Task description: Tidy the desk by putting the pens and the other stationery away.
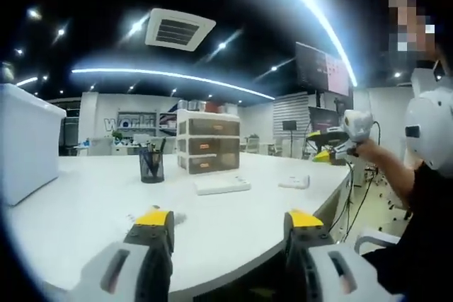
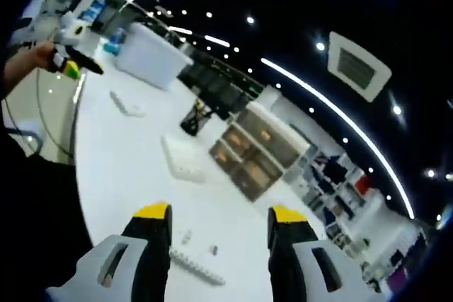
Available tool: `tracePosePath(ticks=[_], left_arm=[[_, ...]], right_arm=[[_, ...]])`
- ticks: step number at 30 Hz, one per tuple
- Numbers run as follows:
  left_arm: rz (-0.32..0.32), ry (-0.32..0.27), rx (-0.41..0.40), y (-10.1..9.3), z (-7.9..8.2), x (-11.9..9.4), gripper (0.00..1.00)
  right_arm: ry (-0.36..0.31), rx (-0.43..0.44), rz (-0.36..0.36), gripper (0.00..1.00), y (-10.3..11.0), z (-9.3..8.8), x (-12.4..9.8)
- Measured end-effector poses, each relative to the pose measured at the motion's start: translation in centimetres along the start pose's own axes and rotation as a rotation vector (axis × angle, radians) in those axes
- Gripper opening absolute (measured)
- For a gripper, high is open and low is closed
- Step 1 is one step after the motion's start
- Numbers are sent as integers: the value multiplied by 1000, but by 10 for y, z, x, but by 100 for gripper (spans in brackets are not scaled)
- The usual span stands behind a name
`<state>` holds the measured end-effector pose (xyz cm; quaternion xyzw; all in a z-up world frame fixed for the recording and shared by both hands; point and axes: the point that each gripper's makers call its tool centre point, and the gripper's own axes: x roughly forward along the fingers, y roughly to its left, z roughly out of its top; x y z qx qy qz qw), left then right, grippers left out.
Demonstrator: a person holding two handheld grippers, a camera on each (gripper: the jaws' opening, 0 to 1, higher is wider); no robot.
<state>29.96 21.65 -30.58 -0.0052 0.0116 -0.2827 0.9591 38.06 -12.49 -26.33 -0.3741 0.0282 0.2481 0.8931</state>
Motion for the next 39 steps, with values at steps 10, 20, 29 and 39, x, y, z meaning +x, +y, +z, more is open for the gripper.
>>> tracePosePath(ticks=[10,20,29,39], left_arm=[[5,-9,-1,4,4,-6,63],[-3,-13,2,3,5,-11,63],[9,-18,4,9,7,-16,63],[13,-15,2,12,6,-18,62]], right_arm=[[43,-207,-35,49,-11,11,33],[14,-271,-74,44,-32,34,72],[34,-387,-119,37,-60,38,115],[51,-463,-115,32,-67,49,151]])
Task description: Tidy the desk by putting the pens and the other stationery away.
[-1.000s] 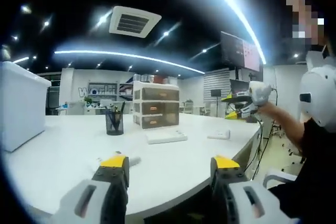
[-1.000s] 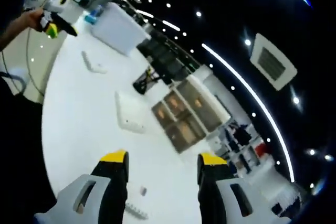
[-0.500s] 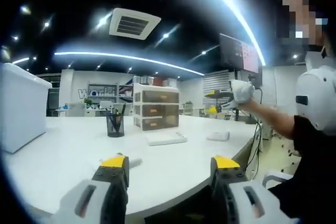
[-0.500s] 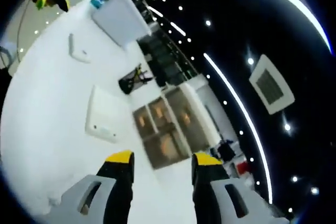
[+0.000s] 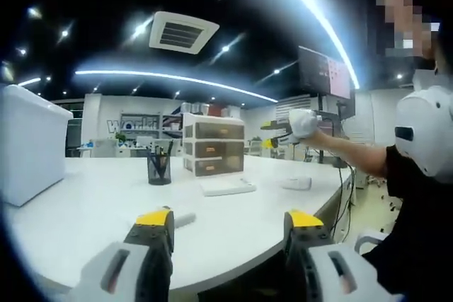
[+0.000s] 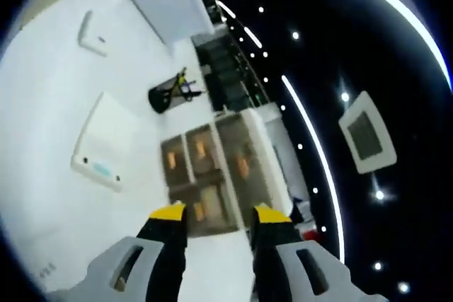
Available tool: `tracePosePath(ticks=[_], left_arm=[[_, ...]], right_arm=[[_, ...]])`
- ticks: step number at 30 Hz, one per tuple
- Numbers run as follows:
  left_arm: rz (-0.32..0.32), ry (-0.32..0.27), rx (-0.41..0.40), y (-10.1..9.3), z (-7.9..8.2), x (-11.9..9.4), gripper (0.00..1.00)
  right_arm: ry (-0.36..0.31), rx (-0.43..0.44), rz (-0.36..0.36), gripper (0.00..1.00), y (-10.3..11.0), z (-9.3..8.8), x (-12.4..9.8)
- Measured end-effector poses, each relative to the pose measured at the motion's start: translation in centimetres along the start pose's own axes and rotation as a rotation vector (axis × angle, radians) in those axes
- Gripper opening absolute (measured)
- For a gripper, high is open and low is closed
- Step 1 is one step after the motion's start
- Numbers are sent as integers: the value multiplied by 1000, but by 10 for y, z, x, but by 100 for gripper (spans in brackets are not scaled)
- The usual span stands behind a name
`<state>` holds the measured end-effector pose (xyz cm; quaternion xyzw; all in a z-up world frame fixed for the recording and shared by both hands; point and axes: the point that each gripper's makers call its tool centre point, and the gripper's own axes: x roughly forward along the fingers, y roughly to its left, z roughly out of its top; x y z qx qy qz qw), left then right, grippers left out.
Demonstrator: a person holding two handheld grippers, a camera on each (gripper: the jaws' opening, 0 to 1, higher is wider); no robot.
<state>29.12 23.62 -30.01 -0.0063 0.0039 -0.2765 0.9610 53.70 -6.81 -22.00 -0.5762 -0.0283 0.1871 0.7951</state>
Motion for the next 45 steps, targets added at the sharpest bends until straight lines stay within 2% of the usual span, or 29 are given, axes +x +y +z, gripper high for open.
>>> tracePosePath(ticks=[7,20,35,38,45], left_arm=[[3,9,7,1,-1,-2,62],[3,15,22,-1,2,-4,62],[4,28,21,0,2,-6,62],[2,32,20,0,2,-5,62],[-6,40,18,-3,0,-3,62]], right_arm=[[18,-29,-3,25,-13,1,27],[53,-138,-22,23,-23,0,76],[59,-165,-49,21,-31,-2,113],[54,-213,-64,21,-32,1,118],[56,-243,-68,17,-31,1,128]])
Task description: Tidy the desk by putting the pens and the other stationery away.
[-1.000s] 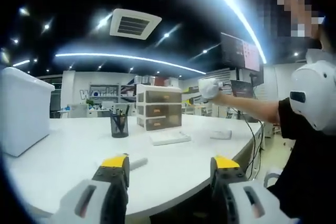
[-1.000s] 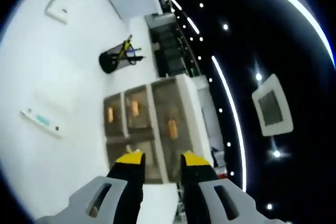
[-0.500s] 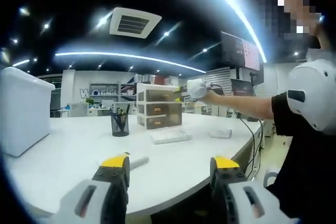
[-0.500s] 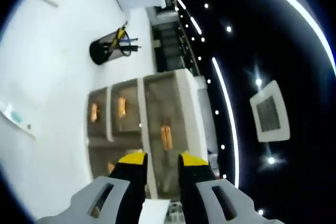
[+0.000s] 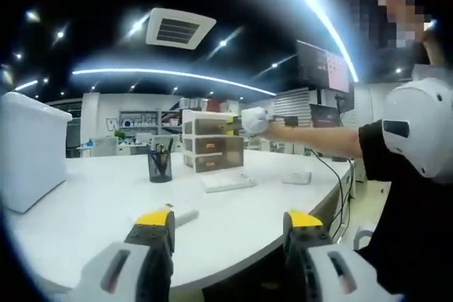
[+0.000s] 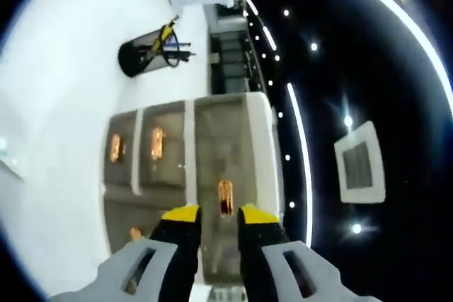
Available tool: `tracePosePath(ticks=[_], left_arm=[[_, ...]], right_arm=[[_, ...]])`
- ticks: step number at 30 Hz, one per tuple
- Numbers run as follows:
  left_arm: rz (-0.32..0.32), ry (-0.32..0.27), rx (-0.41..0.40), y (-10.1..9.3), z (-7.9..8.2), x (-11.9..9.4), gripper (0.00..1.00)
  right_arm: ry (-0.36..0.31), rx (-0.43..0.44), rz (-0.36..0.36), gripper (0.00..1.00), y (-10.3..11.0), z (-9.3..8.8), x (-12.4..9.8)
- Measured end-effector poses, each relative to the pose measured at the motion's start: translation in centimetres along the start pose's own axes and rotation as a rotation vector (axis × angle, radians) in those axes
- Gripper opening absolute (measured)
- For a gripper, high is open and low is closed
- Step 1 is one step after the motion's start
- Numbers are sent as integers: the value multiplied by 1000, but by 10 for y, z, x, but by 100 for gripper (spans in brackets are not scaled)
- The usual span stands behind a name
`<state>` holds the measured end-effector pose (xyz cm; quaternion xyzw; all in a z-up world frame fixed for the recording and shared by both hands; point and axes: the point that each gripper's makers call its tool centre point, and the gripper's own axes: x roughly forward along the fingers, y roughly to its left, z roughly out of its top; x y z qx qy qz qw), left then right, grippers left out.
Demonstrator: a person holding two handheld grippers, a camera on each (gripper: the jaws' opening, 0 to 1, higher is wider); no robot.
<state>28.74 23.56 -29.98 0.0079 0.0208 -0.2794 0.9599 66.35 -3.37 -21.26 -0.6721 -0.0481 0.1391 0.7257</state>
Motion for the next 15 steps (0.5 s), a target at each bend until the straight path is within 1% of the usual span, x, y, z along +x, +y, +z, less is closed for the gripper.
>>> tracePosePath(ticks=[2,7,12,15], left_arm=[[-1,2,0,0,0,1,62],[-4,7,-4,0,-2,3,62],[-5,12,-8,0,-3,4,61],[-9,12,-7,-2,-2,5,61]], right_arm=[[5,-8,0,15,0,-2,3],[19,-25,-10,15,0,-7,7],[9,-38,-27,12,-3,-7,7],[1,-70,-37,11,-3,-6,7]])
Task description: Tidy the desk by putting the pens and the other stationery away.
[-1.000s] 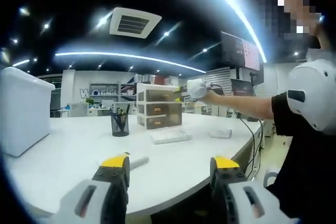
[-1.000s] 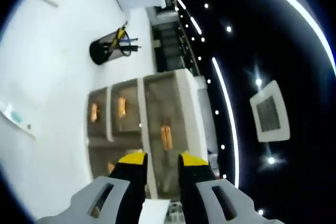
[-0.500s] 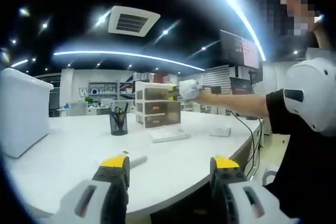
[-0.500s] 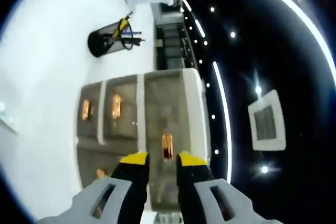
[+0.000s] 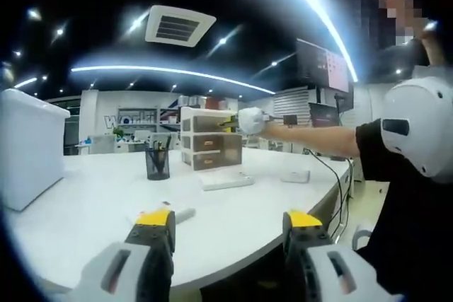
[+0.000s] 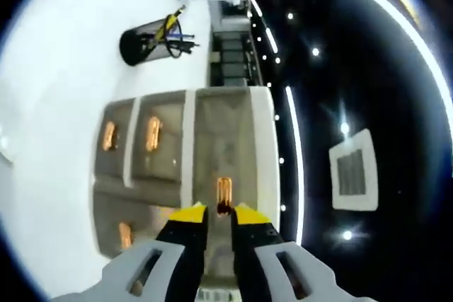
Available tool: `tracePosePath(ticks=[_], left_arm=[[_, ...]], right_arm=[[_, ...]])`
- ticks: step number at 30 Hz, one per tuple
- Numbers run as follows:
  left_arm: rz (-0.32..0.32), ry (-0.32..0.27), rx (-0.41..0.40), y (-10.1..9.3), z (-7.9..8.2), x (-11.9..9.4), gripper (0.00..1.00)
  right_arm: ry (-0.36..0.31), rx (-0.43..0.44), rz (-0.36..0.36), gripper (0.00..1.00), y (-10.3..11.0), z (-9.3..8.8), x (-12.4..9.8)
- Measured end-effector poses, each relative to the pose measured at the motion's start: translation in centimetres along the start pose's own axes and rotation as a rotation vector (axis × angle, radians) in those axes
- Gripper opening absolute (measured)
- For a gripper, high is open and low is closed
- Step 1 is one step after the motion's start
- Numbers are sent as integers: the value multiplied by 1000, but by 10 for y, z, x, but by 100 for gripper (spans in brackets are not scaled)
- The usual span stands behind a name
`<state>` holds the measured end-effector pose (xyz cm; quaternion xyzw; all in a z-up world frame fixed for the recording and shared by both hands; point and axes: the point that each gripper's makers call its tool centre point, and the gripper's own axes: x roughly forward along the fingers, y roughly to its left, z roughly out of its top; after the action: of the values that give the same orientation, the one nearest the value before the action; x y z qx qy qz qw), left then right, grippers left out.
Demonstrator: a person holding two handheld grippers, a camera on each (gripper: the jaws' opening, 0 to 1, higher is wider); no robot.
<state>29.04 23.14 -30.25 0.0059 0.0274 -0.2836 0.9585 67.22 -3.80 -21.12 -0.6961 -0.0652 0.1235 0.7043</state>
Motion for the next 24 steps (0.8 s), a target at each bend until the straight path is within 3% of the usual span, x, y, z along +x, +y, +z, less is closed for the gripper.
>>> tracePosePath(ticks=[3,24], left_arm=[[-5,3,1,-2,0,1,61],[-23,-5,11,-10,4,0,61]], right_arm=[[0,-46,-30,7,-4,0,0],[-11,-25,-20,5,-4,2,-10]])
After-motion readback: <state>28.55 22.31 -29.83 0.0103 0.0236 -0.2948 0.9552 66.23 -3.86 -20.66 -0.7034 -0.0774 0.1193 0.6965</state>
